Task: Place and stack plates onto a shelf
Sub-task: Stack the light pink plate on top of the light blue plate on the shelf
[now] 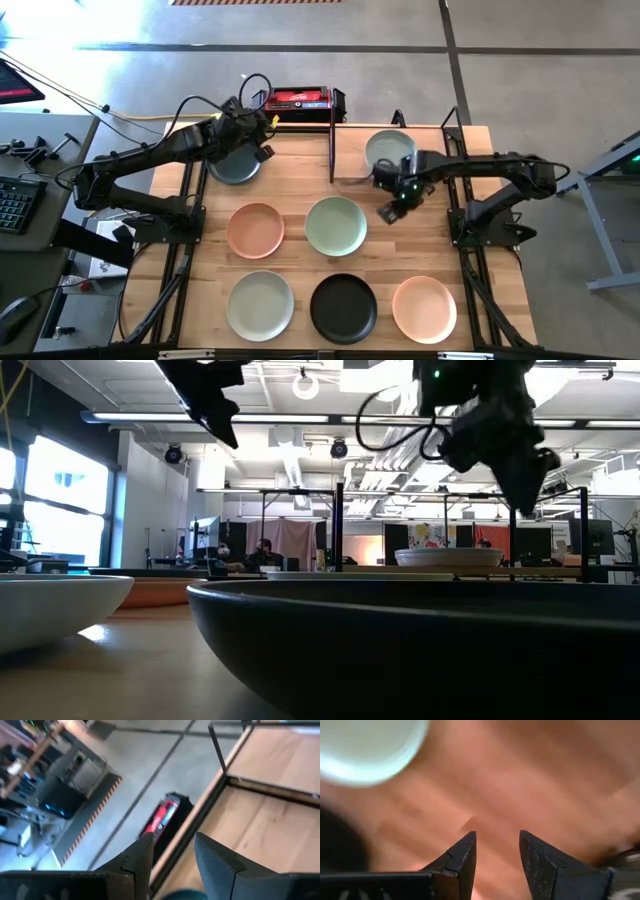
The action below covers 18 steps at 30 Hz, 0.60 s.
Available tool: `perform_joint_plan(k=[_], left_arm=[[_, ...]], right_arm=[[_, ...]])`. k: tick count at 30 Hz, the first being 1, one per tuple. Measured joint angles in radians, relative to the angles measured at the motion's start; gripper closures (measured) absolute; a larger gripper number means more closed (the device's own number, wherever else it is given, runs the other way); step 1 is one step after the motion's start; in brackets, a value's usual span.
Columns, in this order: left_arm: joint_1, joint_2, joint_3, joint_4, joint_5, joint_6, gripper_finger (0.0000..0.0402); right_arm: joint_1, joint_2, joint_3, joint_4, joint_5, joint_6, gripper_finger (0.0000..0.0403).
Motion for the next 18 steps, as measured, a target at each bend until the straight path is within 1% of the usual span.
perform_joint_plan(k=[4,6,9,12,15,18], left_arm=[[-0.010,0.000,0.000,-0.115,0.037,-0.110,0.0268],[-0.020,0.000,0.000,-0.174,0.082,-0.171,0.0268],[-0.039,0.000,0.000,-0.236,0.150,-0.235,0.0268],[-0.069,0.000,0.000,-0.250,0.203,-0.281,0.0268],[-0.108,0.000,0.000,-0.253,0.246,-0.310,0.0268],[-0.154,0.000,0.000,-0.253,0.266,-0.319,0.0268]], right_arm=[[0.108,0.000,0.000,0.060,-0.138,0.115,0.0275],[0.166,0.000,0.000,0.096,-0.161,0.163,0.0275],[0.252,0.000,0.000,0.147,-0.159,0.201,0.0275],[0.328,0.002,0.000,0.181,-0.144,0.243,0.0275],[0.398,0.007,0.000,0.189,-0.088,0.330,0.0275],[0.474,0.013,0.000,0.188,-0.021,0.329,0.0275]])
